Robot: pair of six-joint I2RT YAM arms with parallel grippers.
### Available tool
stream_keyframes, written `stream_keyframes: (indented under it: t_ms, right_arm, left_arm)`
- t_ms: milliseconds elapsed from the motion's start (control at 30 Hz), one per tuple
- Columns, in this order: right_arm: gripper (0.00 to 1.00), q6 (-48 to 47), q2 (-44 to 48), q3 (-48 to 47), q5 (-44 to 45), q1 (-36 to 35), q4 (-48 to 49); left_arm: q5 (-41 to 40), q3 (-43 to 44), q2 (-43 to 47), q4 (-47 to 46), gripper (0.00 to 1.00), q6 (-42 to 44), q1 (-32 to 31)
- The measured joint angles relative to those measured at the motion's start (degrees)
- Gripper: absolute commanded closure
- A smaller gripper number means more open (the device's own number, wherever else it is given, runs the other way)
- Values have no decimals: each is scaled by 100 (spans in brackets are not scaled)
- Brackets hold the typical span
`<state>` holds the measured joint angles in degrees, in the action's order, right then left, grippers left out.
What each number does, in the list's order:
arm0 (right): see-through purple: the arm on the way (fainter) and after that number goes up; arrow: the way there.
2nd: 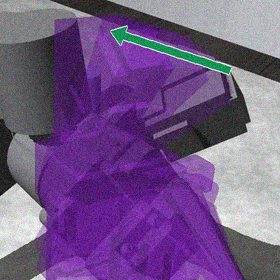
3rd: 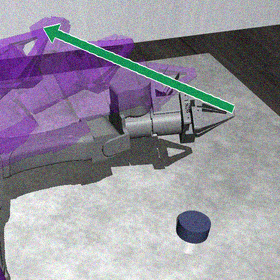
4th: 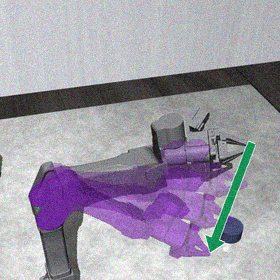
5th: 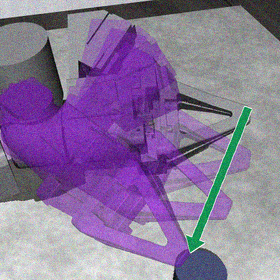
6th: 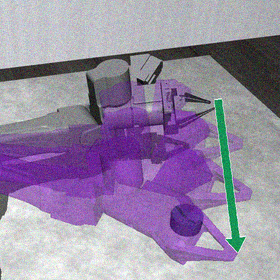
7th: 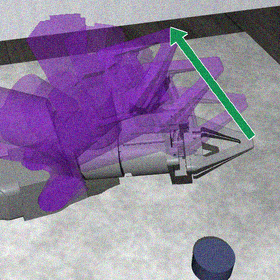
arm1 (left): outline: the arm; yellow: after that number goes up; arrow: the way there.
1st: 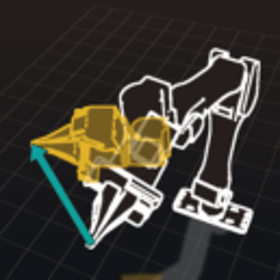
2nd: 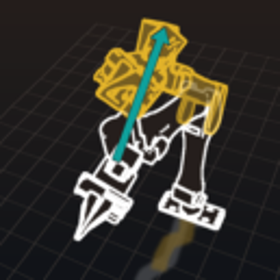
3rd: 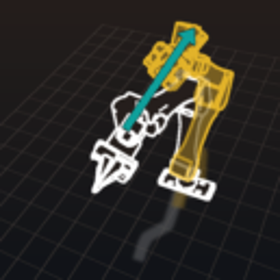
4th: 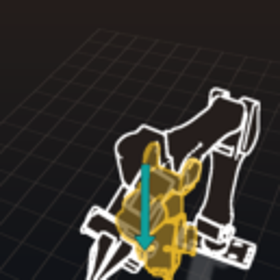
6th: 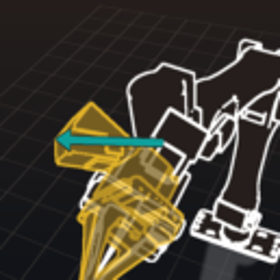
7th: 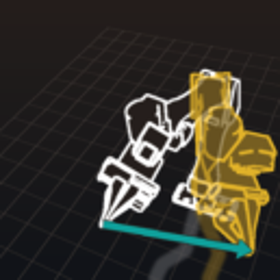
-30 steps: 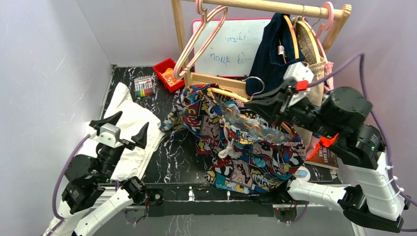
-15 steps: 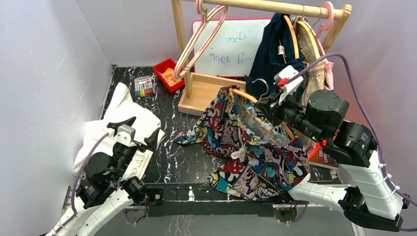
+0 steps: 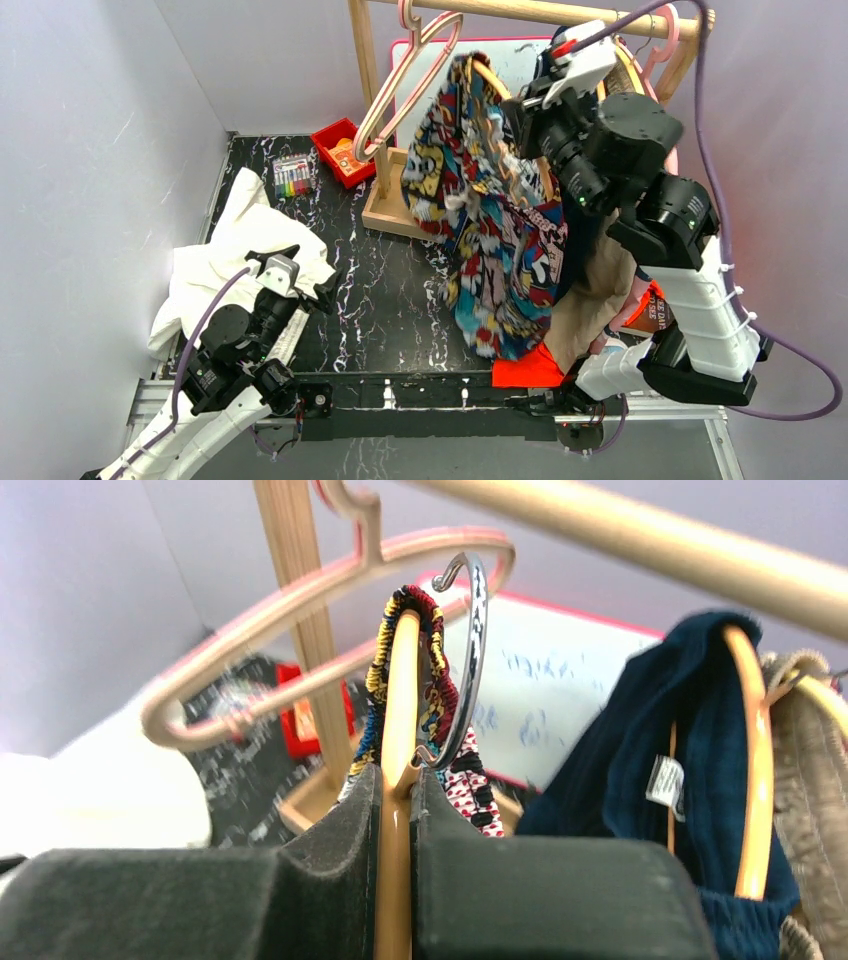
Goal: Place the shorts on the hanger
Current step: Adjust the hanger.
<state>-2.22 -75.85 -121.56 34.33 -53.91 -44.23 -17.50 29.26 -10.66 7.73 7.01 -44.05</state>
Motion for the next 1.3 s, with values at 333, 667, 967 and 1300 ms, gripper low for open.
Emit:
stream_keyframes:
  t_ms: [333, 667, 967, 1300]
  right_arm:
    - [100, -140, 470, 710, 715, -94, 1021]
    - [100, -203, 13, -120, 671, -94, 901]
    - [100, -284, 745, 61, 695, -105, 1458]
    - [100, -374, 651, -243, 356, -107, 1464]
  left_arm:
    - [-197, -92, 37, -76, 2, -44, 0]
    - [-348, -223, -138, -352, 2, -275, 0]
    - [-304, -225, -343, -424, 2, -407, 0]
    - [-507, -251, -160, -433, 2, -509, 0]
